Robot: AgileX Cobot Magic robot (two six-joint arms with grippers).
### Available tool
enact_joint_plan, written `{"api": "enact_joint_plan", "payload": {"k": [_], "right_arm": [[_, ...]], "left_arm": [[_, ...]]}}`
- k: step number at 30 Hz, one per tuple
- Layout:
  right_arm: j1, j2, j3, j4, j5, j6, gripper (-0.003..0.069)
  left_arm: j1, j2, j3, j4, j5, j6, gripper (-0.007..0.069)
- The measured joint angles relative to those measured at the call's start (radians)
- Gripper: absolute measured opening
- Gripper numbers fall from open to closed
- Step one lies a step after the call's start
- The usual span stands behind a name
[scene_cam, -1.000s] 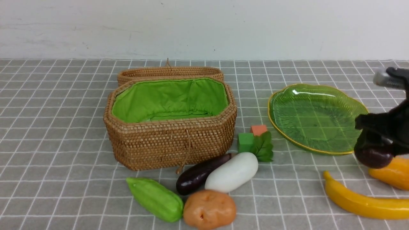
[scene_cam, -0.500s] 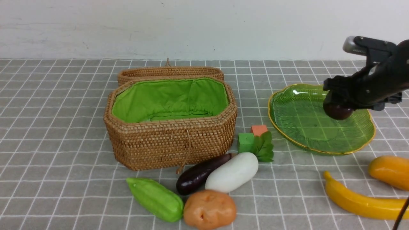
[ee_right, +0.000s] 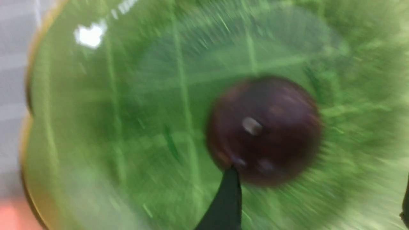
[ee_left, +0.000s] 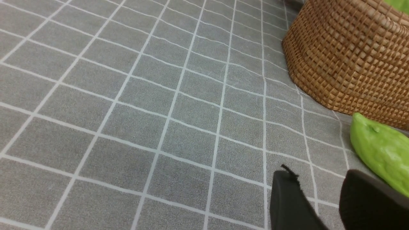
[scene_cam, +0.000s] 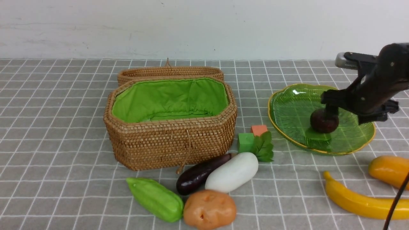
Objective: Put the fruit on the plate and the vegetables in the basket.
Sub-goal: Use the right arm to grab a mangosteen and put it into the right plate, then use the right arm to grab a mango and put it into the right plate
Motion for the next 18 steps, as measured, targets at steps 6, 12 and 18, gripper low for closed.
{"api": "enact_joint_plan", "payload": {"k": [6,12,18], "right_arm": [[-0.033,-0.161,0.093,-0.165,0.199,-0.131,0.0650],[-0.059,-0.236,0.297,-0.222,0.187,-0.272,0.0645],[-0.059,-0.234,0.364,-0.258,0.140,-0.553,0.0645]], "left_arm": [[0.000,0.000,0.000,0.000,0.000,0.000,0.0239],[0.000,0.000,0.000,0.000,0.000,0.000,0.0239],[0.000,0.000,0.000,0.000,0.000,0.000,0.0239]]}}
